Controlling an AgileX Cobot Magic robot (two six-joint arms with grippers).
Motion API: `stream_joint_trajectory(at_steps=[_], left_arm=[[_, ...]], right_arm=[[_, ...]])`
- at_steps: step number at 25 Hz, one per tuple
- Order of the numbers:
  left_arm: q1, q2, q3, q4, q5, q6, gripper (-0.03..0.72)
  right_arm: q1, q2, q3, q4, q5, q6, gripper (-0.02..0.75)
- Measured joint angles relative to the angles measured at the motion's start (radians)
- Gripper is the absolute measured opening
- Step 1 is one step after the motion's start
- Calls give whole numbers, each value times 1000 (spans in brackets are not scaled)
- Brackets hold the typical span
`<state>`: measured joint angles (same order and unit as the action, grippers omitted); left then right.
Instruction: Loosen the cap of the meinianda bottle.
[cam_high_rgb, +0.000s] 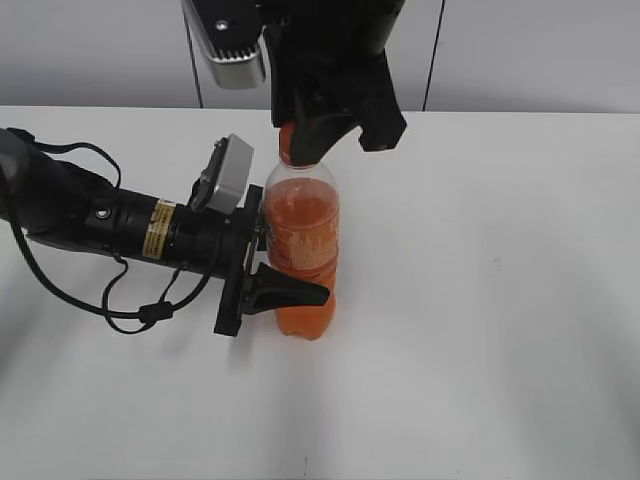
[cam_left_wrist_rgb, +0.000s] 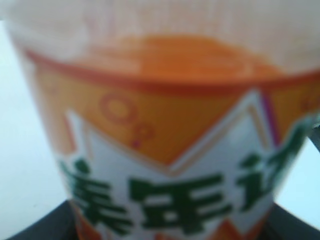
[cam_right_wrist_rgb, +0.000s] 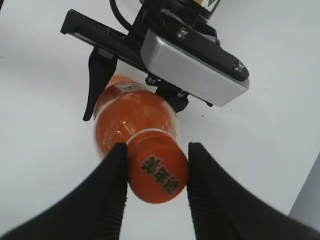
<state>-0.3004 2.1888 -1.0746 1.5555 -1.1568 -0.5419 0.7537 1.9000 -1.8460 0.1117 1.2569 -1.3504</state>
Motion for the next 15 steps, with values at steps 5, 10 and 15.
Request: stream_joint_trajectory(at_steps=[5,10,15], left_arm=[[0,0,0,6,-16,-3,403],[0,-1,0,9,-17,-3,403],[0,-1,0,13,-17,-3,403]], right_arm=[[0,-13,5,-6,5,-16,272],[1,-13,5,-7,7,-50,272],[1,-13,5,-8,7,-127,272]])
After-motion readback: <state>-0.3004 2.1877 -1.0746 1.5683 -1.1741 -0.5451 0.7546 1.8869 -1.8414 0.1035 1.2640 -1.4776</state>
